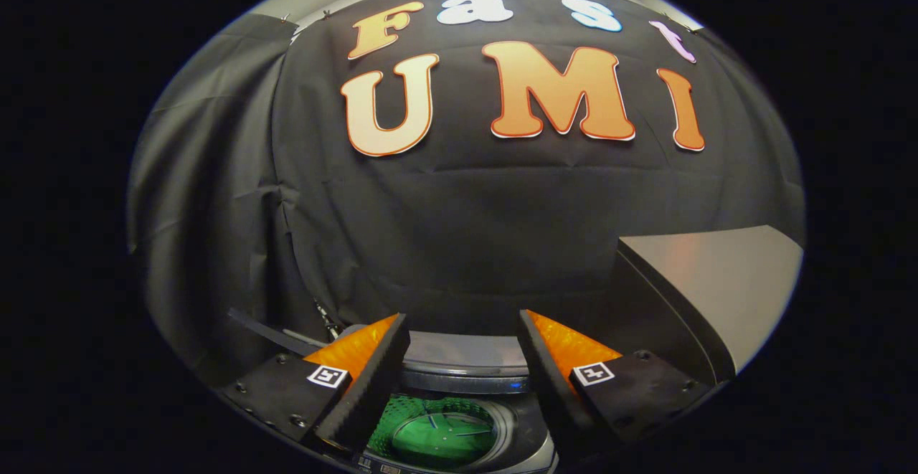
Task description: Put the clothes into the washing machine and then close the washing machine lid.
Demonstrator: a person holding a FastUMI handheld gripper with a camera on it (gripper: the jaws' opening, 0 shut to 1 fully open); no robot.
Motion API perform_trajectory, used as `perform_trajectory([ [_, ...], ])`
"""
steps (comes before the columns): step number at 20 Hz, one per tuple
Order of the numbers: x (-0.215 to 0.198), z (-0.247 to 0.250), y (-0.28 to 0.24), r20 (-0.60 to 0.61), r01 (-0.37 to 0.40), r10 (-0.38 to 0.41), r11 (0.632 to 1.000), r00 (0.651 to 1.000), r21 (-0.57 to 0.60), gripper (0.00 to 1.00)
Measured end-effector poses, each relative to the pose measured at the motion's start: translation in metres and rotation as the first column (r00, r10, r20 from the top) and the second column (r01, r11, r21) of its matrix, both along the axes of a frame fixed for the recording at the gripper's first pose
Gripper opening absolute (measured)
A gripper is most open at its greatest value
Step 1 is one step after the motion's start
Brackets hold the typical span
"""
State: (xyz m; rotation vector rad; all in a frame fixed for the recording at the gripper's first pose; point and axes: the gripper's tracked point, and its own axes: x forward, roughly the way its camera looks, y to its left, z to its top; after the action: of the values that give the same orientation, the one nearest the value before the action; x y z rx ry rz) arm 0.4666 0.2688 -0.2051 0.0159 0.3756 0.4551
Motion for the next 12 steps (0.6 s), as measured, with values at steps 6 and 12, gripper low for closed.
perform_trajectory([
  [6, -0.003, 0.001, -0.002, -0.006, -0.034, 0.034, 0.999, 0.999, -0.004, 0.98],
  [12, -0.013, 0.003, -0.003, -0.003, -0.045, 0.045, 0.999, 0.999, -0.014, 0.98],
])
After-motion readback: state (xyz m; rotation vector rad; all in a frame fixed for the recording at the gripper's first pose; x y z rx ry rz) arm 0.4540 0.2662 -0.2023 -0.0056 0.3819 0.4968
